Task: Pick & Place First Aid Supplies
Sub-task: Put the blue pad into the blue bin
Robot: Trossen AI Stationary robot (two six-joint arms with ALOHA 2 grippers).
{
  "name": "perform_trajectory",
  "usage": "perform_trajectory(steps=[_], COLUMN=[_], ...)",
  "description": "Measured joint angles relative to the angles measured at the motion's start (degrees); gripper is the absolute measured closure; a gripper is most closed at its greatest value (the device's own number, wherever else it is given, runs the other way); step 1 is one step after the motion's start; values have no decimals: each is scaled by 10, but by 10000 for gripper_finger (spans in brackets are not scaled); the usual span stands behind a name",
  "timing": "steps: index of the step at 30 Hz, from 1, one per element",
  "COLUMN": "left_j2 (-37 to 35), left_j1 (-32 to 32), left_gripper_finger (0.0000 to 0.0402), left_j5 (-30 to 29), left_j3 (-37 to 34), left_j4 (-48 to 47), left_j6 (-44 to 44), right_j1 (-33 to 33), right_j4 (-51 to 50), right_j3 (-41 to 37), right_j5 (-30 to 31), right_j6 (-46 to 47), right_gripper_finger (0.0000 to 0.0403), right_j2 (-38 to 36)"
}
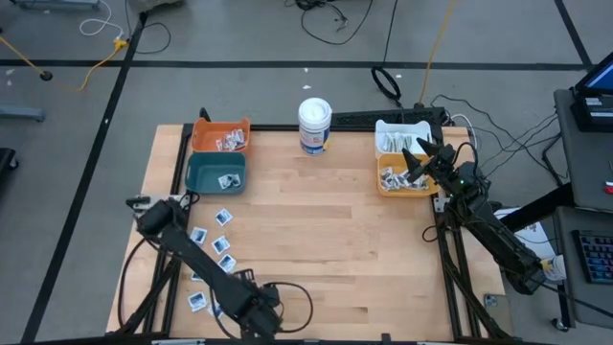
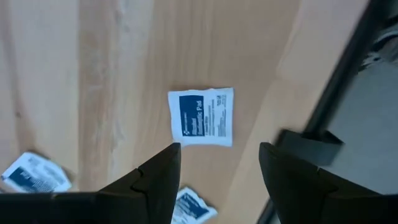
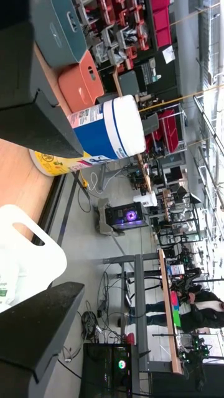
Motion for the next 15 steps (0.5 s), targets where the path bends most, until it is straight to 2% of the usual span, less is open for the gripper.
perform_trajectory(steps=[15], left_j2=[95], left_j1=[-2], left_gripper_finger=[179], left_j5=[4], left_j3=[2], left_j4=[25], left_j6=[3], right_j1=[0], right_j4=[0], right_j3=[0], right_j5=[0], right_j6=[0], right_gripper_finger=[66], right_j2=[0])
